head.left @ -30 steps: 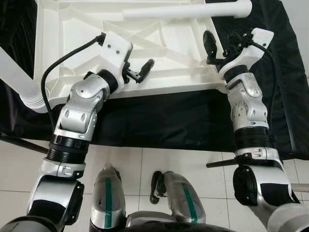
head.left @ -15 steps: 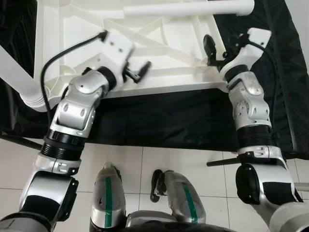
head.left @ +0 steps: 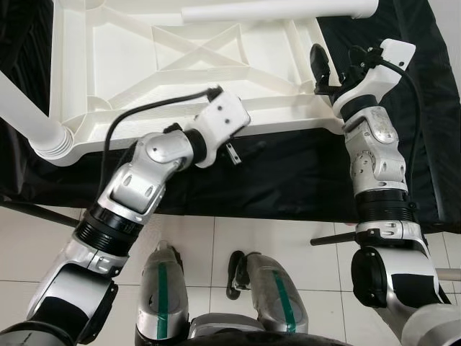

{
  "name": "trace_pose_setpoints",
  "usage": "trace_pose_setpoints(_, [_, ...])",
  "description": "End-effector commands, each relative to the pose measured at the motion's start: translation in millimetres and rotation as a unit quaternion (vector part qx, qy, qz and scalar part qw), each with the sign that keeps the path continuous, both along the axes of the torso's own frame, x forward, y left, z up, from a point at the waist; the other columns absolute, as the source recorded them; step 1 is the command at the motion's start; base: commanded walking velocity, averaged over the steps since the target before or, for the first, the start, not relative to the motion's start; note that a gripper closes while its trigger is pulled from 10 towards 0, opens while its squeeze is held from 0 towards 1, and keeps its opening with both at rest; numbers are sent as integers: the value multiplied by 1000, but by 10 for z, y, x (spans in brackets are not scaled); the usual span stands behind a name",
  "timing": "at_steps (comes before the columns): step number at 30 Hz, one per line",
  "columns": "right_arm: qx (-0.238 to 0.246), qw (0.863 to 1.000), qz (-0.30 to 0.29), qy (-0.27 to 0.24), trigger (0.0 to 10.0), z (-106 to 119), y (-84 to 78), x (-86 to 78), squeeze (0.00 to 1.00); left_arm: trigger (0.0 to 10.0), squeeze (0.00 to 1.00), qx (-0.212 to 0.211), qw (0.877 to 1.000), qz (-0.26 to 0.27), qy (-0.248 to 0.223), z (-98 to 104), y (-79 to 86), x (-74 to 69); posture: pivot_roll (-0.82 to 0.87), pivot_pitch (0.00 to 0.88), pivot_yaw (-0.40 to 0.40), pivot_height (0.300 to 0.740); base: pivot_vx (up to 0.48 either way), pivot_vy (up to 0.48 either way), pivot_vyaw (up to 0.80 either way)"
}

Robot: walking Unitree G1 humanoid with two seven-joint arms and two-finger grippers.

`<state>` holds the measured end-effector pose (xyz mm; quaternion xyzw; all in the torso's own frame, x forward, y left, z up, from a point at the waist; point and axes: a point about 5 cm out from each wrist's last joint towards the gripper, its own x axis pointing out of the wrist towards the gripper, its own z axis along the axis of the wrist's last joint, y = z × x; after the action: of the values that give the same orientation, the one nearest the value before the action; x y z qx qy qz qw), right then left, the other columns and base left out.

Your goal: Building children table

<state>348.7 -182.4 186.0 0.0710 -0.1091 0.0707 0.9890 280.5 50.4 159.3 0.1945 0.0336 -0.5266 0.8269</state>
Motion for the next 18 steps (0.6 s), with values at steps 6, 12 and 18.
trace_pose_setpoints(6, [5,1000,-12,-8,10000,5,-80,-30,0,10000,0,39,999,-19,16,-108,-77,-1,108,107,-73,740,0,0,0])
trace_pose_setpoints(12, [1,1000,-15,-15,10000,52,-92,-41,0,10000,0,81,996,-11,23,-213,-93,77,99,107,-64,740,0,0,0])
trace_pose_setpoints(18, [-2,1000,-23,-21,10000,99,-147,-53,0,10000,0,100,993,-37,40,-235,-128,86,82,104,-43,740,0,0,0])
